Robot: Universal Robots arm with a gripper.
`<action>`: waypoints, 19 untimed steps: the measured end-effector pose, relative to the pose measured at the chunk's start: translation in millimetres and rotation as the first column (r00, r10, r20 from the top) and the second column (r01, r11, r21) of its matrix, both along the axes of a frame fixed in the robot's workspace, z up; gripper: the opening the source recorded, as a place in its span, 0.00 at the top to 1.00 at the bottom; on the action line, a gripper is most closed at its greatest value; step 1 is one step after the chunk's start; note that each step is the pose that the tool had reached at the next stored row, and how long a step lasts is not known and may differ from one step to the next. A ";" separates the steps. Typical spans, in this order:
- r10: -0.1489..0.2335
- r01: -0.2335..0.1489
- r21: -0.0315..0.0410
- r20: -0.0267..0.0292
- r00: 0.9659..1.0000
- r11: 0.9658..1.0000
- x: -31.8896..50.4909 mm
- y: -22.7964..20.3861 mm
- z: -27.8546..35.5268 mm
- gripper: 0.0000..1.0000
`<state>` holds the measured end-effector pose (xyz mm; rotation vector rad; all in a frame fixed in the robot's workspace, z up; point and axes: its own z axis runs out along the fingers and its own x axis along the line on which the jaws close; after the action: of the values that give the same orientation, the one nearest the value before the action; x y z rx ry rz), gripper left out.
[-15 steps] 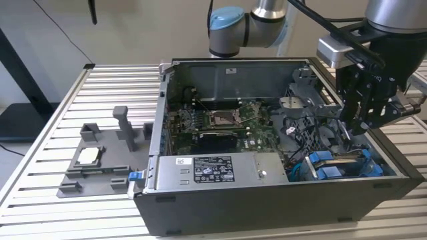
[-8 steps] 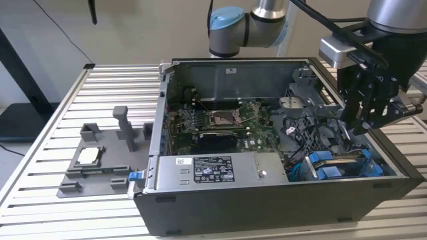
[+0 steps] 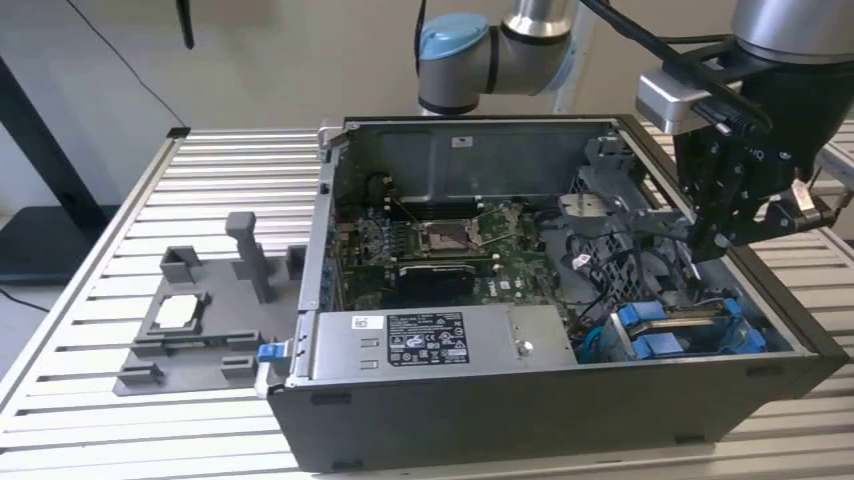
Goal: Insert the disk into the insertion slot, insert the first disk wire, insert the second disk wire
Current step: 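Insert the first disk wire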
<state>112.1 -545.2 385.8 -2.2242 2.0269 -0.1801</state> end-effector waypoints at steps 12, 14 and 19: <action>0.000 0.000 -0.001 -0.003 1.000 1.000 0.5 0.0 0.1 0.81; 0.000 0.000 0.000 -0.008 1.000 1.000 2.2 -0.3 0.1 0.81; 0.000 0.000 0.000 -0.057 0.998 1.000 10.0 -1.8 -0.9 0.81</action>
<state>122.2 -547.0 385.0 -2.2550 2.0557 -0.1180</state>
